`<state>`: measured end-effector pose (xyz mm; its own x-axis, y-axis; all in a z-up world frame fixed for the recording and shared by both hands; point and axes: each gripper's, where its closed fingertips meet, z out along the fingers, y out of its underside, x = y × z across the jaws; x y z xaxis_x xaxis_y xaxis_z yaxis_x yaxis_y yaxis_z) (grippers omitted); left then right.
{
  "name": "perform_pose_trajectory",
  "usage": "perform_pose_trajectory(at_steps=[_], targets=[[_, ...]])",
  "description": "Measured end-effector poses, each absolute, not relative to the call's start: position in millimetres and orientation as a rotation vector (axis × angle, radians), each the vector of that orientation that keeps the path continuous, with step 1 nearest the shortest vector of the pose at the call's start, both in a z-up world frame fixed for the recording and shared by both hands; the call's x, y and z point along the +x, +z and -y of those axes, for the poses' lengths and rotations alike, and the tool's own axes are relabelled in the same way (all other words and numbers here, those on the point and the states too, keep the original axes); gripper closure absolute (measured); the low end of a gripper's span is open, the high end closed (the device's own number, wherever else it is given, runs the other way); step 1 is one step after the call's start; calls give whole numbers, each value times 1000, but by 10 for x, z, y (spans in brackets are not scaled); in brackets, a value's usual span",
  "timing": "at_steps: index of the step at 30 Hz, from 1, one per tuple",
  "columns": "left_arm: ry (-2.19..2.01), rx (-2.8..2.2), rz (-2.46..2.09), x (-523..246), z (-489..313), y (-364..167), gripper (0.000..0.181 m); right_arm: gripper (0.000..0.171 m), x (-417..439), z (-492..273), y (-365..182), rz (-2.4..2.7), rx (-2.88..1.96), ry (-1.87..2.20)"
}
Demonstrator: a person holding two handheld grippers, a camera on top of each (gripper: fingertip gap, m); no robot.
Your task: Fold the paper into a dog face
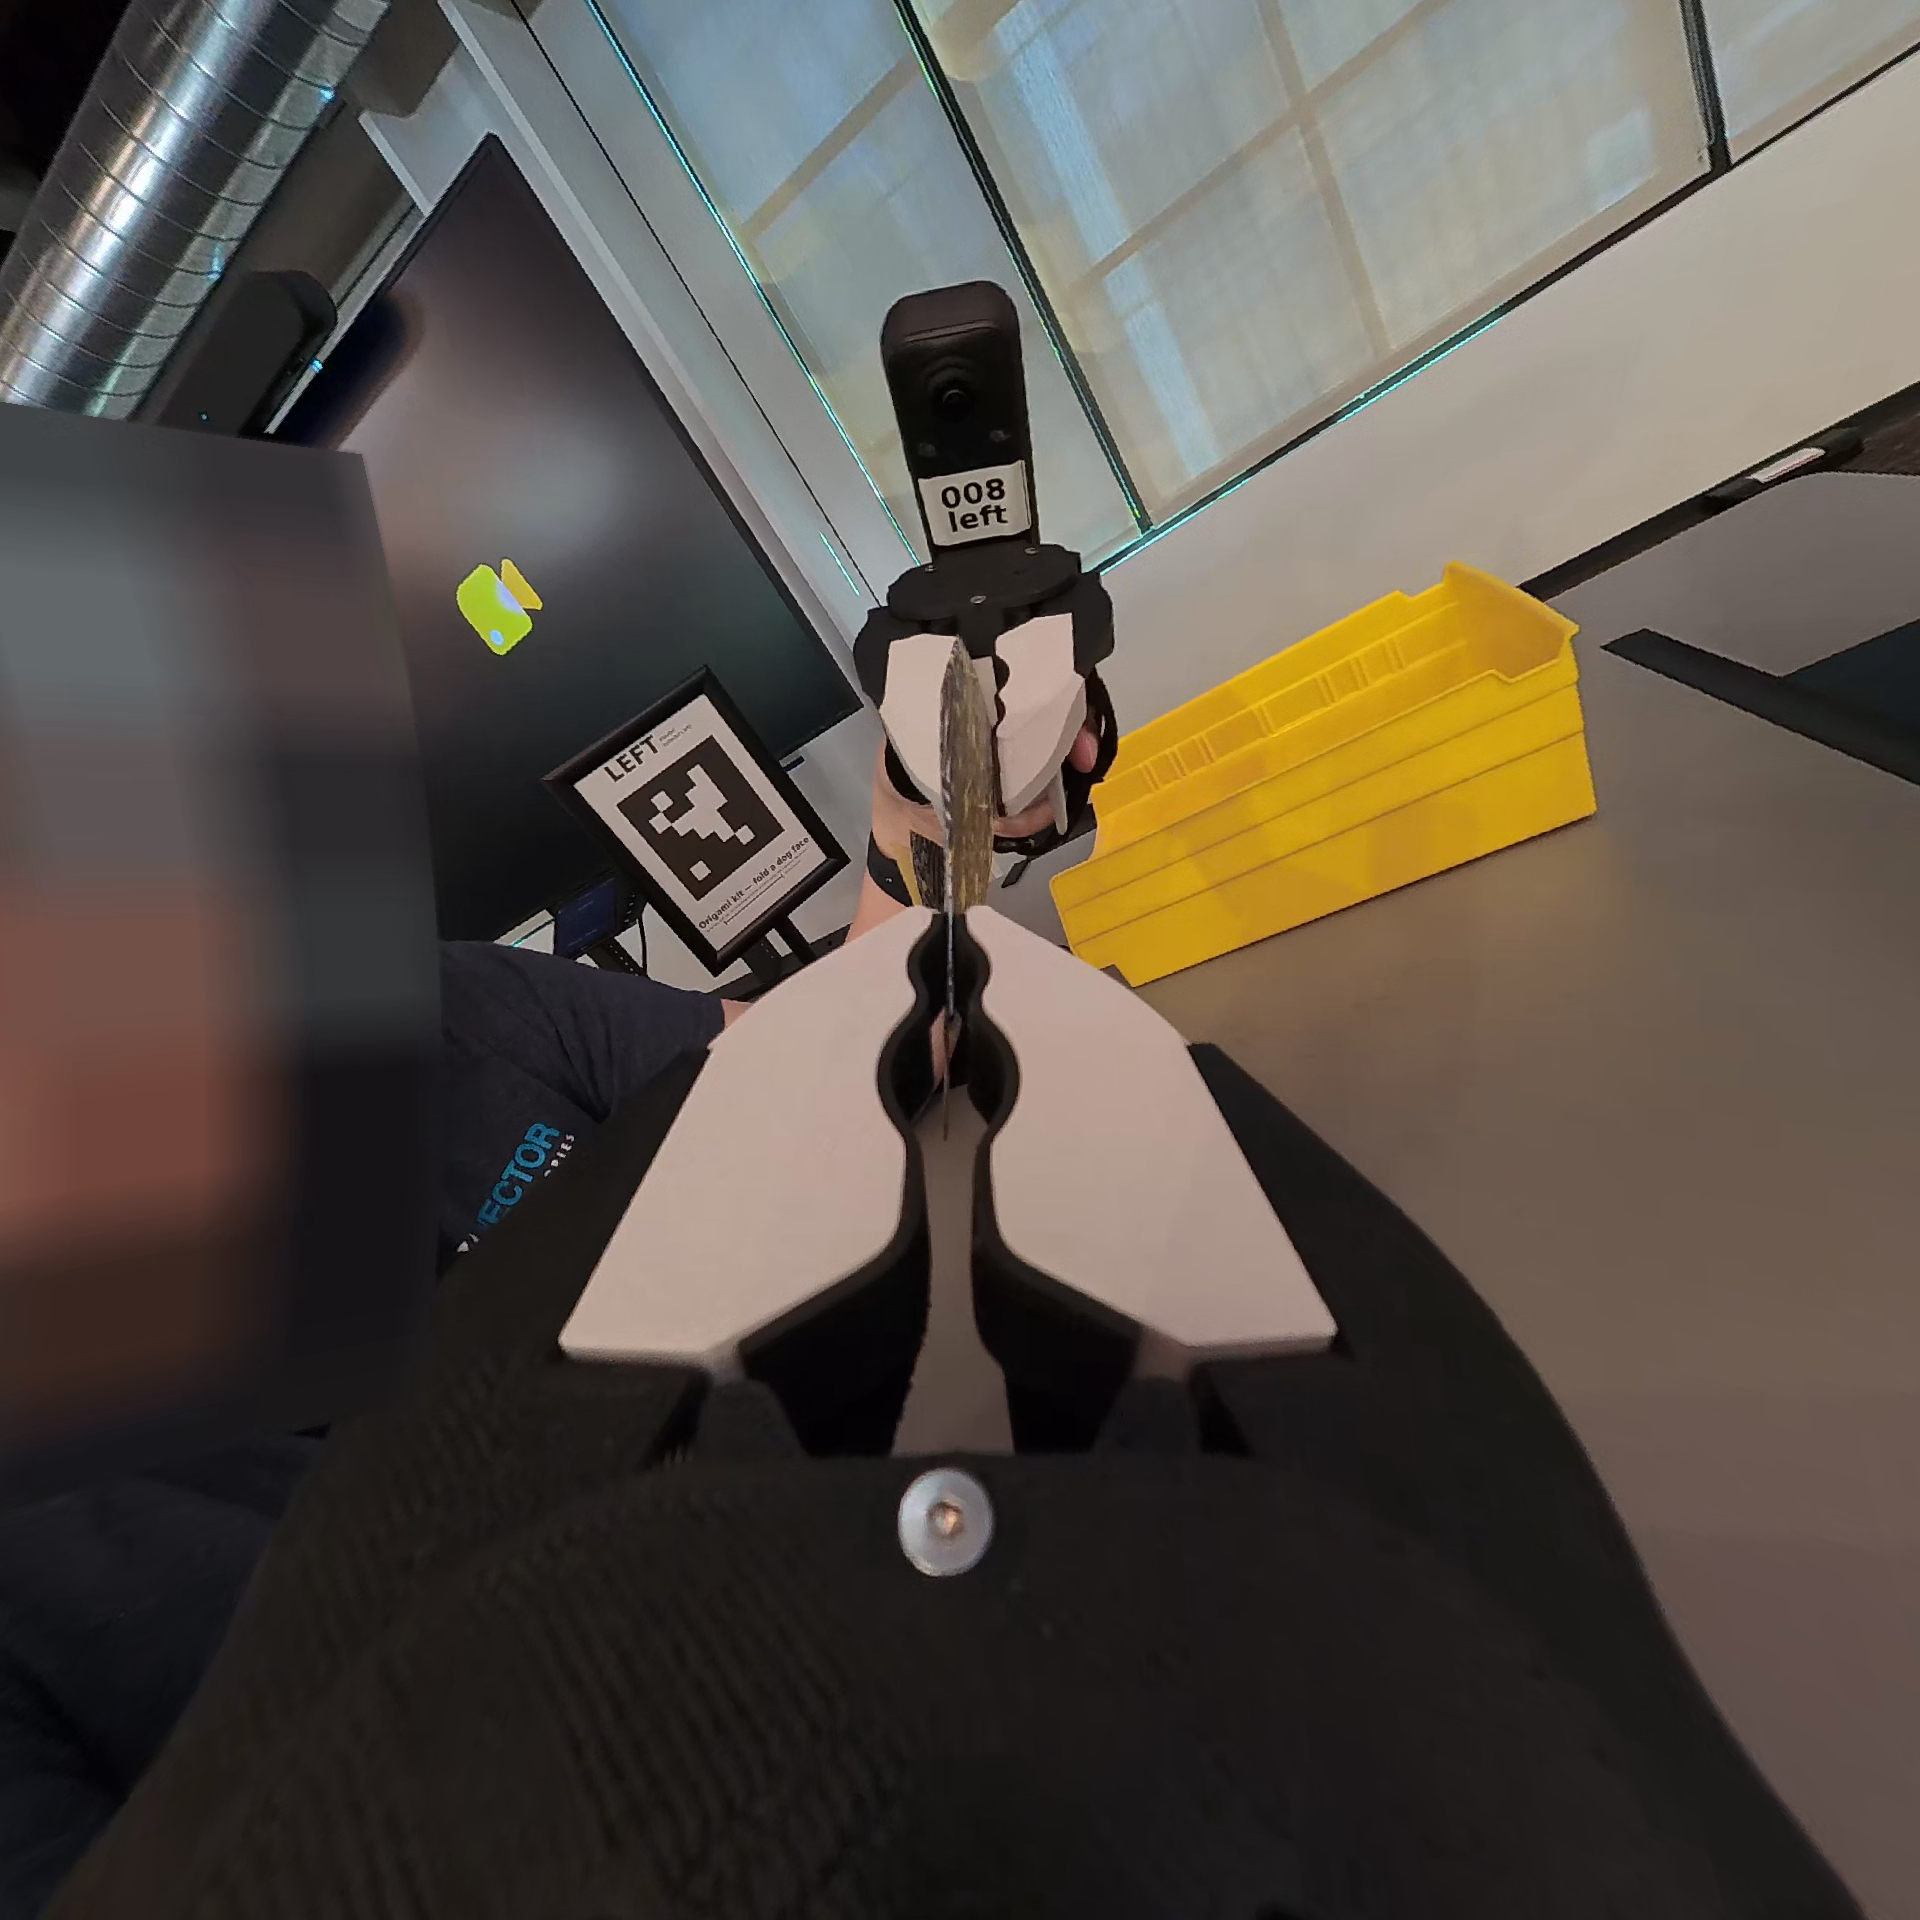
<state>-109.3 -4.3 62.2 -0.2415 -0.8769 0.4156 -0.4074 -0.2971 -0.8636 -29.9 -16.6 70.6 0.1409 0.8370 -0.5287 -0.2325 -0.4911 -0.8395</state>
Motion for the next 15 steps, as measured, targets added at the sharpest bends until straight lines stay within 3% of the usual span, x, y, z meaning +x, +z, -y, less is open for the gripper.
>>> perform_pose_trajectory(at_steps=[15], targets=[[-1426, -1640, -1372, -1418, -289, 780, 169, 170, -81, 93, 643, 517, -1558, 1465]])
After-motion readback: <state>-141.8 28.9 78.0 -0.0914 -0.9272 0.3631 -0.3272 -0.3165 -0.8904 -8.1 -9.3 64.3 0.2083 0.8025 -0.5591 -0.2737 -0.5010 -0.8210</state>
